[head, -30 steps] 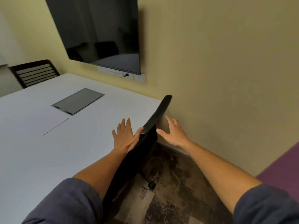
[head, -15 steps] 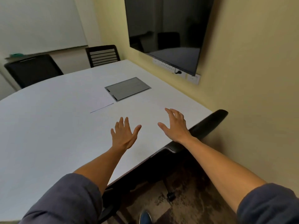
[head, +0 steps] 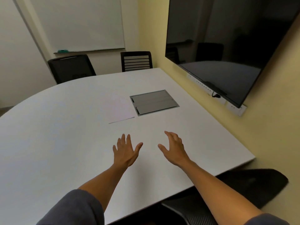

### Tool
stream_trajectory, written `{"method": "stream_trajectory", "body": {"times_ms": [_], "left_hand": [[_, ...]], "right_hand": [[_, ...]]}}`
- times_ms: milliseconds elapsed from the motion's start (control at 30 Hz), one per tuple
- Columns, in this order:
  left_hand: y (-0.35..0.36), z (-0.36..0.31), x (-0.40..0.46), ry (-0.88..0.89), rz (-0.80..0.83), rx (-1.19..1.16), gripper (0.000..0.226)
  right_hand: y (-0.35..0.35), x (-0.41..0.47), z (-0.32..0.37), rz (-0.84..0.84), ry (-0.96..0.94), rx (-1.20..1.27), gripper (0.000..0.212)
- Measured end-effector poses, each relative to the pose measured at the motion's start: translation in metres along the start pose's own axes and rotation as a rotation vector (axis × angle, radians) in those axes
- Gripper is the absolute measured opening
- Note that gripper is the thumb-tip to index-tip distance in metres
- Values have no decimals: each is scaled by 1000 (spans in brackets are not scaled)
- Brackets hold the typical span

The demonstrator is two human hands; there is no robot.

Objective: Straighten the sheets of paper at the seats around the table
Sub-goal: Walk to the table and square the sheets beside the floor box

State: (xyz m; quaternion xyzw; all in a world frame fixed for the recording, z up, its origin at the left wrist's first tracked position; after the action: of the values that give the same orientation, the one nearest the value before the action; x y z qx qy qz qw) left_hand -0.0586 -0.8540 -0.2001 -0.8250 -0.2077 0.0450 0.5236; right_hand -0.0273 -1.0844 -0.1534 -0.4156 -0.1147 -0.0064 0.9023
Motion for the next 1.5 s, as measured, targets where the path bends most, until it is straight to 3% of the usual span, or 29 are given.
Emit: {"method": "stream_trajectory", "body": {"times_ms": [267,667,1000,1500], "left_hand": [[-17,23,35,-128,-68,61,100],[-19,68,149,-110,-65,120,95],[40,130,276,33,36,229,92],[133,192,370,-14,120,191,92]], "right_hand": [[31,69,-7,149,-39,51,68],[108,156,17,224,5,82,72],[207,251,33,278,64,37,72],[354,347,43,383,78,-50,67]]}}
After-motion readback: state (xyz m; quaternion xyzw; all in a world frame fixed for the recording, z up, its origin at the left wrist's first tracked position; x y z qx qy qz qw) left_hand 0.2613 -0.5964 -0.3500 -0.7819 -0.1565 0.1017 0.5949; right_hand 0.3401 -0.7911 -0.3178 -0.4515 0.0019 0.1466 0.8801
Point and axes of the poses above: each hand's wrist, its own x-axis towards the middle knuckle, its own y-axis out of the palm, z = x × y, the point moved 9 cm from there along x, towards the middle knuckle, and after that the axes turned 15 degrees about -z, right-handed, at the moved point
